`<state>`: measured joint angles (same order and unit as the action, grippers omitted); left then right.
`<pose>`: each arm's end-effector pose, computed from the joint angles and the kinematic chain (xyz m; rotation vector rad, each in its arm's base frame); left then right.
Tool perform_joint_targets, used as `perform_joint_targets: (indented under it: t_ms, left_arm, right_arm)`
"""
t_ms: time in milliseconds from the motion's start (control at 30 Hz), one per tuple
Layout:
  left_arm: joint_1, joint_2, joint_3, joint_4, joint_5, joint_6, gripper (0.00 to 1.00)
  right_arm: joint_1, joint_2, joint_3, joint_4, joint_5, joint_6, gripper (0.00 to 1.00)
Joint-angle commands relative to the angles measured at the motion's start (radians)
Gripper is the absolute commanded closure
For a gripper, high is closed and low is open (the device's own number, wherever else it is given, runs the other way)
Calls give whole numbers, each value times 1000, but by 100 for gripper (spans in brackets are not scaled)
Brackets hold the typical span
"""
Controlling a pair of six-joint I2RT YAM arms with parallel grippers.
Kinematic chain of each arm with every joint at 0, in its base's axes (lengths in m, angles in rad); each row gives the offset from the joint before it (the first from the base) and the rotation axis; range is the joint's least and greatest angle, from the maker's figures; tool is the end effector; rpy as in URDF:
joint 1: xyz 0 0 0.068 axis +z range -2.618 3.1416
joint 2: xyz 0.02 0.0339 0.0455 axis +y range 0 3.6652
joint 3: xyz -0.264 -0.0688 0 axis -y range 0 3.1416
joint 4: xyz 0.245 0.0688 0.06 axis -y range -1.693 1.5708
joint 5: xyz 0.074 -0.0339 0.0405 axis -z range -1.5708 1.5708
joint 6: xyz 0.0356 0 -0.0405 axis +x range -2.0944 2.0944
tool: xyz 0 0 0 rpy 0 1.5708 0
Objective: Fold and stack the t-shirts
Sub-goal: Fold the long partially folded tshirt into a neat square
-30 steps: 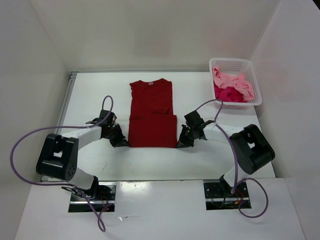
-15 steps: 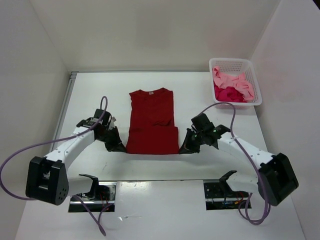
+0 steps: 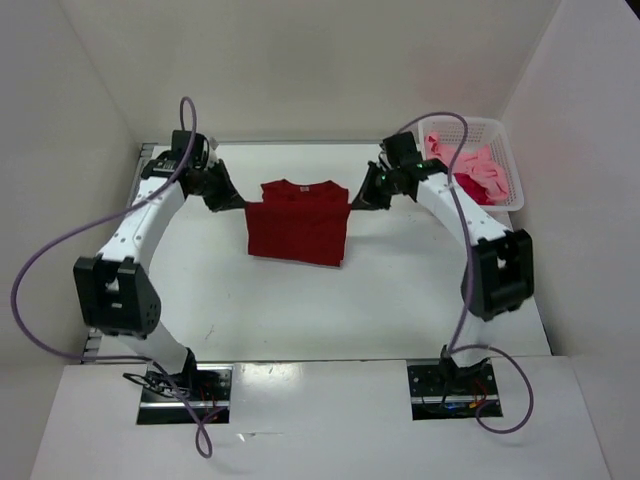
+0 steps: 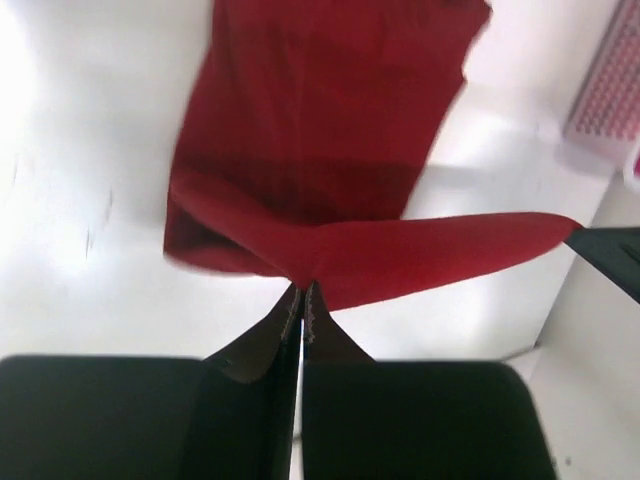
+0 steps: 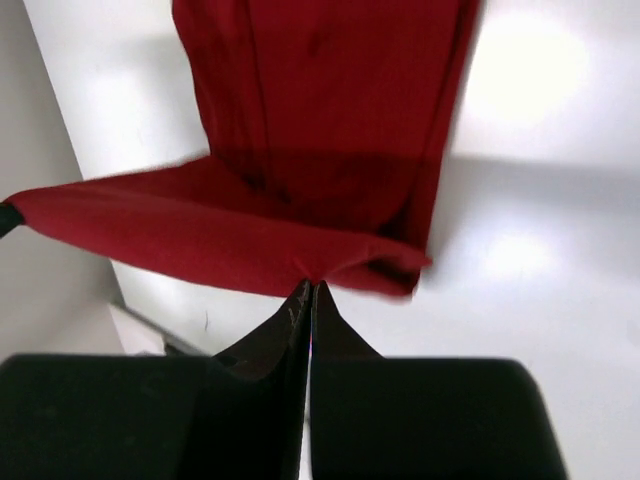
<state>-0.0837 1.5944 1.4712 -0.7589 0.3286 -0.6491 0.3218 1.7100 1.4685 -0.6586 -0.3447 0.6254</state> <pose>0.3430 -0.0403 0.3237 -0.5592 2.4626 -0.7141 0.3526 0.1302 0.2904 0.2354 2.5742 0.8099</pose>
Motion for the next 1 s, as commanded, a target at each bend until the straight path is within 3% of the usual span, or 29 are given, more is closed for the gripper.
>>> perform_joint_targets:
  t_ms: [0,367,467,533,567,600,700,767,867,967]
  left_arm:
    - [6,190,113,93,-49,20,100]
    - [6,545,443,326,-135,-112,98]
    - [6,622,517,355,-181,-138,91]
    - [6,642,531,380,-194,-162,76]
    - [6,651,531,389,-203,-162,72]
    - [6,651,543,389,-221,-175,72]
    - [24,627,543,412,-234,-185,67]
    - [35,589,525,421,-234,-185,56]
    - [7,514,414,475,-175,-172,56]
    - [-85,463,276,487,-152,-110,56]
  right_arm:
    - [-46,173,223,17,36,-93,100]
    - [-81,698,803,-35,75,-101,100]
    - [-90,828,965,-93,85,-89,100]
    - [-90,923,1125,-156,85,-89,99]
    - [-90,950,1177,-171,63,-76,95]
    - [-90,950,1210,-171,53,-61,84]
    - [-90,925,1176,-113,15,-50,56]
    - [-90,892,1176,-136,4,-50,51]
    - [-81,815,1101,-168,-5,-99,51]
    - [-37,690,901,-107,10,-122,74]
